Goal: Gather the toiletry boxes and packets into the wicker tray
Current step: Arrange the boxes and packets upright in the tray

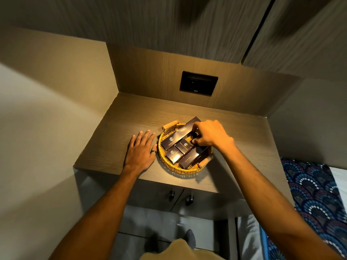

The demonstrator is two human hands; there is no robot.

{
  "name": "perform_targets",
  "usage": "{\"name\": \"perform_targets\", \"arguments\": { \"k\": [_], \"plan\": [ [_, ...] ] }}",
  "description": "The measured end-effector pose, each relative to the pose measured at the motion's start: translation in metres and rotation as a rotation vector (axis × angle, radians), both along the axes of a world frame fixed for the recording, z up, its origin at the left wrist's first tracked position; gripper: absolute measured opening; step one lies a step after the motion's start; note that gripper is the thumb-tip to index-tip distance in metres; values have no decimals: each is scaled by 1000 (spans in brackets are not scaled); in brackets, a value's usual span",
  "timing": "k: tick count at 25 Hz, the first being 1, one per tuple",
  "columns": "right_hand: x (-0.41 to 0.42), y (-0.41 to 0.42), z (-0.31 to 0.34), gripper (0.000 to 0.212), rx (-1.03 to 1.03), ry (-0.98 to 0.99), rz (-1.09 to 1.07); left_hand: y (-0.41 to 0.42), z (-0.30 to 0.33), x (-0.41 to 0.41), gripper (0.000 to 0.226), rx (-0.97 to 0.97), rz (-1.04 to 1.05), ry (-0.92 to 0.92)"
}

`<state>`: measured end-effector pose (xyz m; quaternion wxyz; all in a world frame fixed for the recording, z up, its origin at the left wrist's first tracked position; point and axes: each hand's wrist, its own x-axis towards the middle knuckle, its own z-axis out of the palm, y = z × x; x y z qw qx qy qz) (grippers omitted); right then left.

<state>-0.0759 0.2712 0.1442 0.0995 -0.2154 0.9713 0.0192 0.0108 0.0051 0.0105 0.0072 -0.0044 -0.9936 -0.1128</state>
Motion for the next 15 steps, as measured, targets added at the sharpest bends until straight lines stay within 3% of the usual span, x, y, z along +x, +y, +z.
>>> {"name": "perform_targets", "arguments": {
  "k": [4, 9, 15],
  "plan": [
    [31, -3, 2, 57, -86, 177, -160, -2, 0, 1, 58, 45, 3, 6],
    [107, -37, -47, 75, -199, 184, -421, -1, 27, -10, 56, 411, 120, 163],
    [118, -35, -69, 71, -298, 131, -487, 19, 69, -67, 57, 50, -410, 44]
  ]
}}
